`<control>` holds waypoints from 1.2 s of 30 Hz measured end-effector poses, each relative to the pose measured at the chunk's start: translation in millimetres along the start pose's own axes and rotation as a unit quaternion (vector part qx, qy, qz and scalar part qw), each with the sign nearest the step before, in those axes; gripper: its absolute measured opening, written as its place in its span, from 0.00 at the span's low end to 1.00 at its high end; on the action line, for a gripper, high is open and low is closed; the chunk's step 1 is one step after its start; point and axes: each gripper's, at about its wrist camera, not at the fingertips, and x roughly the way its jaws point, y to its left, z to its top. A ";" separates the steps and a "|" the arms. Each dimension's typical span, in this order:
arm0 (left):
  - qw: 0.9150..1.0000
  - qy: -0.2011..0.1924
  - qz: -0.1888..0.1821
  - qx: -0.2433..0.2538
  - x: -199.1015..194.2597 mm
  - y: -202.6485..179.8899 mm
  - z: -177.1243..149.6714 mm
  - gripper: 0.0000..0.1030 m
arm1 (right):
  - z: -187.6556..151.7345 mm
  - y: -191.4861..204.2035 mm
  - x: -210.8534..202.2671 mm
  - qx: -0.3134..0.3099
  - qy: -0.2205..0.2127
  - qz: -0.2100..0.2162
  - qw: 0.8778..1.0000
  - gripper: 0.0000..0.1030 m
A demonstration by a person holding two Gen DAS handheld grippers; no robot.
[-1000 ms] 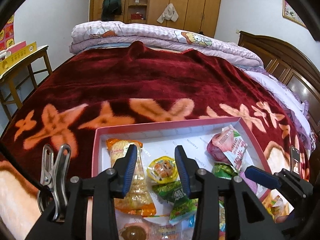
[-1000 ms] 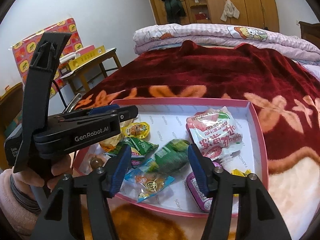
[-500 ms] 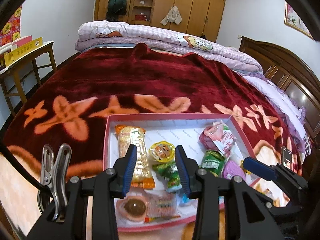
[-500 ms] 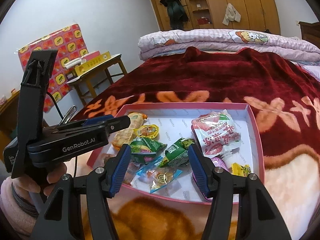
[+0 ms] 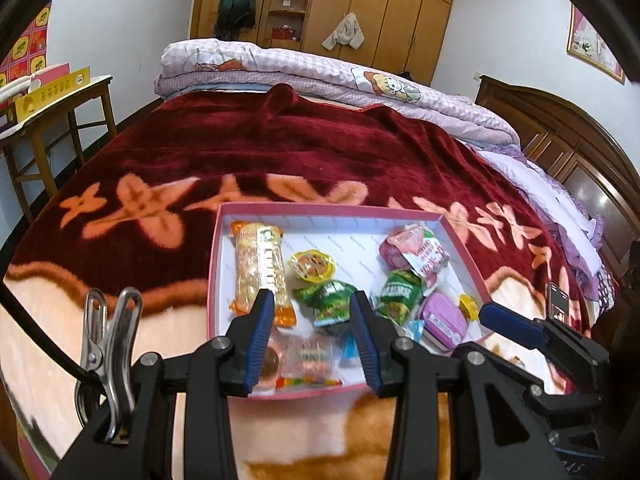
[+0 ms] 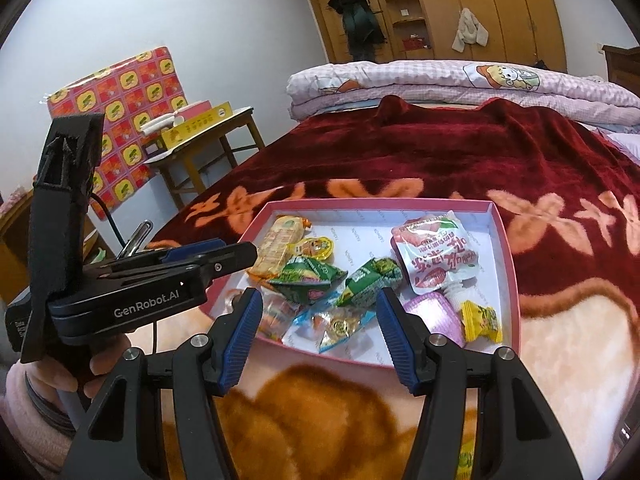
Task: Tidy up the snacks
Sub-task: 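Withdraw both open tools toward the remaining candies beside the box, then grasp the clear rainbow-striped candy packet with the right tool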
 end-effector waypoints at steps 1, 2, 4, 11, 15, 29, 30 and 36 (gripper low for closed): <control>1.000 0.001 -0.001 -0.002 -1.8 -0.8 -2.0 0.40 | -1.6 0.3 -1.2 0.001 0.001 0.001 1.000 0.59; 1.000 0.002 -0.002 -0.003 -3.7 -1.7 -4.0 0.40 | -3.0 -0.2 -2.6 0.002 0.003 0.002 1.000 0.59; 1.000 0.003 -0.004 -0.004 -7.0 -3.6 -7.3 0.40 | -5.3 -1.0 -5.3 0.005 0.004 0.002 1.000 0.59; 1.000 0.014 -0.010 -0.004 -15.1 -11.4 -18.5 0.40 | -13.6 -7.6 -16.3 0.016 0.011 -0.002 1.000 0.59; 1.000 0.021 -0.020 -0.009 -19.0 -16.0 -24.8 0.40 | -18.8 -13.5 -24.2 0.028 0.015 -0.005 0.999 0.59; 0.998 0.041 -0.036 -0.011 -27.8 -40.7 -50.5 0.40 | -48.0 -47.4 -52.5 0.079 0.045 -0.034 0.995 0.59; 0.998 0.043 -0.037 -0.012 -27.3 -42.0 -51.6 0.40 | -49.5 -49.0 -54.4 0.079 0.045 -0.037 0.995 0.59; 0.998 0.057 -0.030 -0.014 -24.7 -53.7 -63.3 0.40 | -60.7 -62.7 -64.8 0.088 0.048 -0.058 0.993 0.59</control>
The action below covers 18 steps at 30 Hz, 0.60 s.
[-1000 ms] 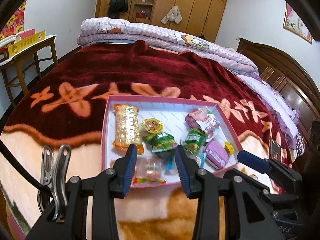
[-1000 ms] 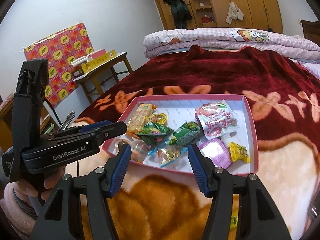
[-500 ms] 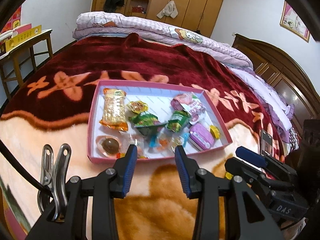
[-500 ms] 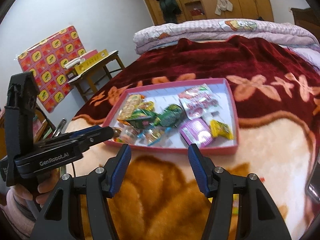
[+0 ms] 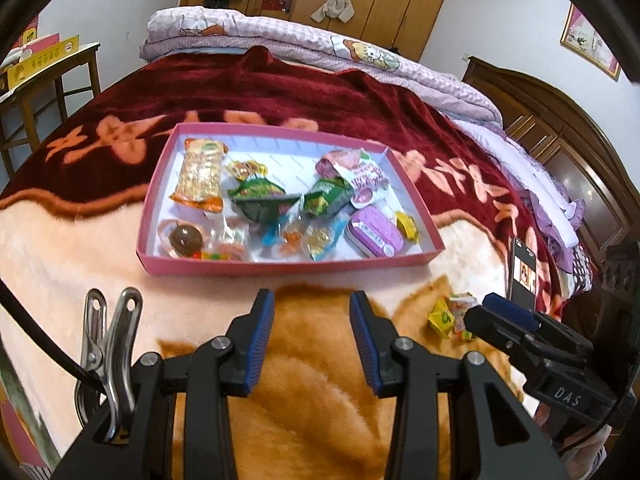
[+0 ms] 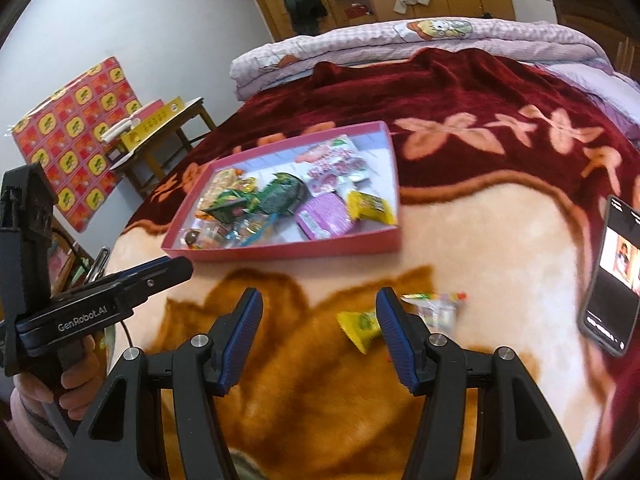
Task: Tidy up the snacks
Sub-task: 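Grasp the clear rainbow-striped candy packet with the right tool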
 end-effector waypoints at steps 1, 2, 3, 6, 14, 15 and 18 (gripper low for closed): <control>1.000 0.002 0.002 0.000 0.7 -2.0 -1.7 0.40 | -2.0 -4.0 -0.6 0.002 0.001 -0.009 1.000 0.59; 1.000 0.003 0.003 0.000 1.5 -4.1 -3.0 0.40 | -2.7 -6.0 -0.6 0.003 0.001 -0.014 1.000 0.59; 1.000 0.005 0.005 0.001 2.3 -6.4 -4.5 0.40 | -3.8 -8.6 -0.3 0.005 0.002 -0.019 1.000 0.59; 1.000 0.010 0.009 0.005 5.1 -14.1 -8.5 0.40 | -8.0 -20.5 -0.4 0.021 0.004 -0.024 0.999 0.59; 1.000 0.021 0.015 0.017 14.1 -33.9 -16.8 0.40 | -12.6 -44.2 4.9 0.043 0.014 -0.040 0.998 0.59; 0.999 0.023 0.014 0.017 15.7 -35.3 -17.6 0.40 | -13.9 -47.2 6.2 0.046 0.016 -0.040 0.998 0.59; 0.999 0.032 0.008 0.021 20.4 -40.7 -20.1 0.40 | -17.0 -57.3 8.7 0.059 0.018 -0.039 0.997 0.59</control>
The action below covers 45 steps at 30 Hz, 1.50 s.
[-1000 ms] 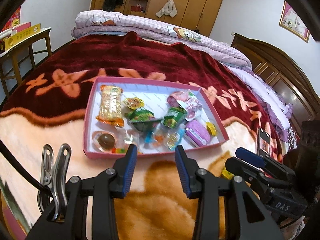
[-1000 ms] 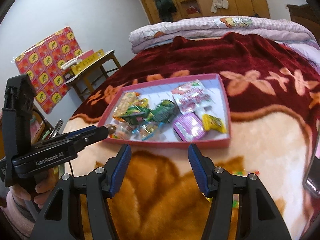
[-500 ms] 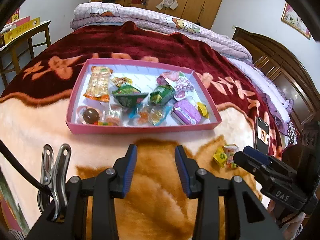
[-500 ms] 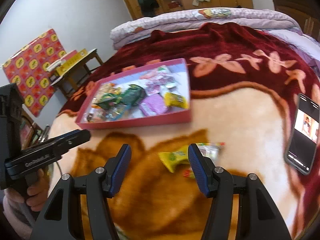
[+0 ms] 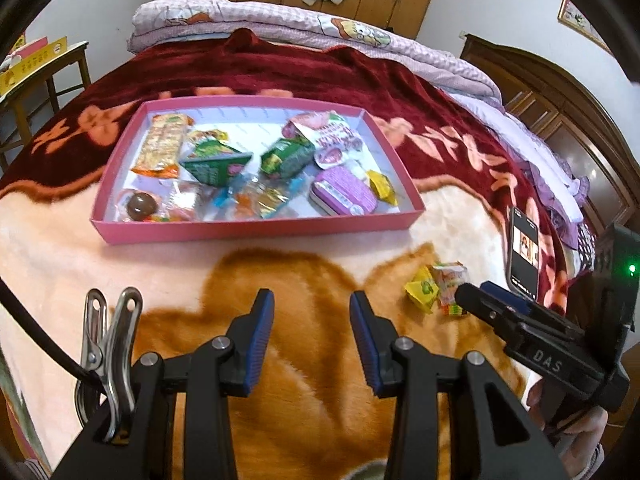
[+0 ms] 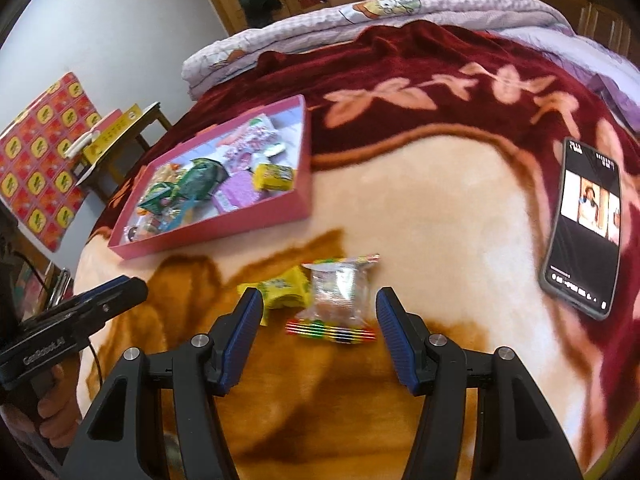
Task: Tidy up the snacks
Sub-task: 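Grasp the clear rainbow-striped candy packet with the right tool, then grasp the yellow candy with the left tool while the right tool holds the clear packet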
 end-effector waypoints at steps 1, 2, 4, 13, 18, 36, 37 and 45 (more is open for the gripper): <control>1.000 0.002 -0.003 0.002 1.4 -2.3 -0.7 0.40 | -0.1 -2.5 0.7 0.005 0.000 0.002 1.000 0.59; 1.000 0.004 -0.006 0.002 2.4 -4.5 -1.1 0.40 | 0.4 -6.1 1.7 0.012 0.000 0.006 1.000 0.59; 1.000 0.007 -0.016 0.003 4.2 -9.1 -1.5 0.40 | 1.5 -8.6 3.3 0.020 0.001 0.014 1.000 0.59; 0.999 0.017 -0.036 0.033 18.3 -37.6 -4.9 0.40 | 5.0 -8.9 19.3 0.020 0.012 0.037 0.999 0.41; 0.997 0.022 -0.045 0.053 27.6 -52.0 -7.6 0.40 | 6.9 -15.0 23.6 0.031 0.012 0.047 0.998 0.33; 0.991 0.027 -0.028 0.125 67.4 -91.5 -8.3 0.36 | 11.2 -26.2 27.8 0.053 0.010 0.081 0.995 0.31; 0.992 0.025 -0.024 0.125 68.9 -91.3 -8.0 0.32 | 11.3 -26.4 27.9 0.053 0.010 0.081 0.995 0.31; 0.992 0.019 -0.016 0.121 68.9 -85.1 -6.7 0.14 | 10.8 -26.4 27.6 0.055 0.010 0.081 0.995 0.31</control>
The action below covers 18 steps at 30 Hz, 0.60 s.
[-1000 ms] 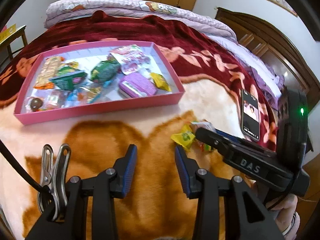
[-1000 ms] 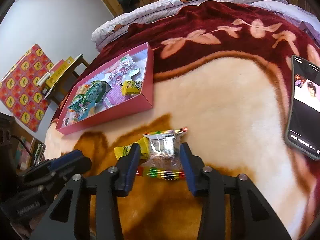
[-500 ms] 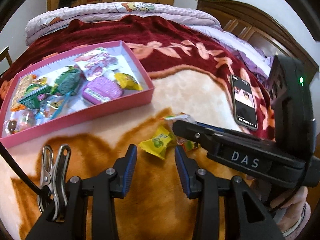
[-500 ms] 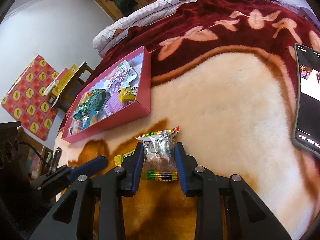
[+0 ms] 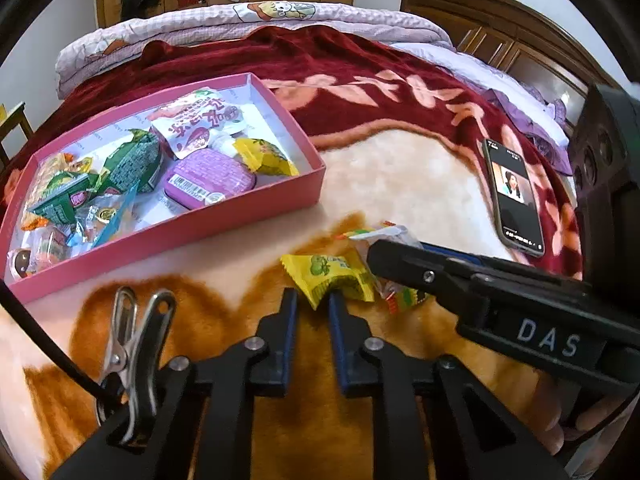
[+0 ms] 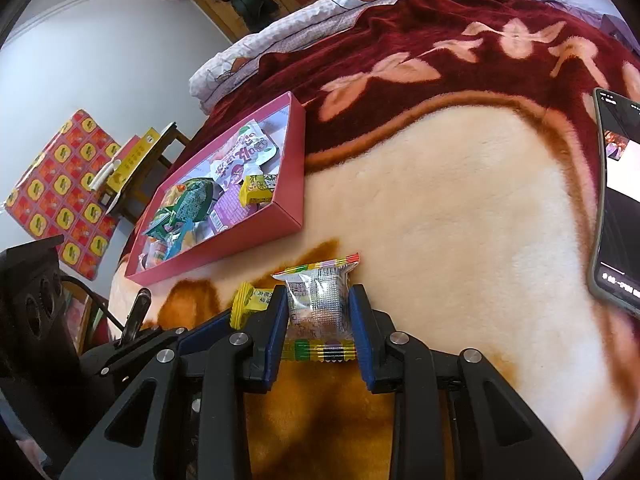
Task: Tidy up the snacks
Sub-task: 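Grasp the yellow candy with the left tool while the right tool holds the clear packet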
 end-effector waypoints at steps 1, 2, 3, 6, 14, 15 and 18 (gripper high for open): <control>1.000 0.000 -0.003 -0.003 -1.0 1.6 0.0 0.13 | 0.3 0.5 0.4 0.001 0.000 0.000 1.000 0.31; 1.000 0.000 -0.004 -0.005 -1.7 2.9 0.0 0.12 | 0.5 0.6 0.2 0.003 0.000 0.001 1.000 0.31; 1.000 0.000 -0.004 -0.005 -2.8 3.9 -0.2 0.12 | 0.7 0.7 -0.3 0.005 0.000 0.003 1.000 0.31; 1.000 -0.004 -0.001 -0.009 -6.9 7.5 -0.9 0.09 | 1.6 1.9 -3.3 0.011 -0.002 0.011 1.000 0.31; 0.999 -0.023 -0.004 -0.023 -23.6 19.7 -2.8 0.07 | 4.9 11.6 -12.3 0.002 -0.015 0.008 1.000 0.30; 0.999 -0.025 -0.005 -0.025 -25.5 21.2 -3.2 0.07 | 4.6 12.0 -12.8 0.001 -0.015 0.008 1.000 0.30; 0.999 -0.029 -0.008 -0.030 -30.7 25.8 -3.8 0.07 | 5.0 15.3 -13.4 -0.002 -0.017 0.007 1.000 0.30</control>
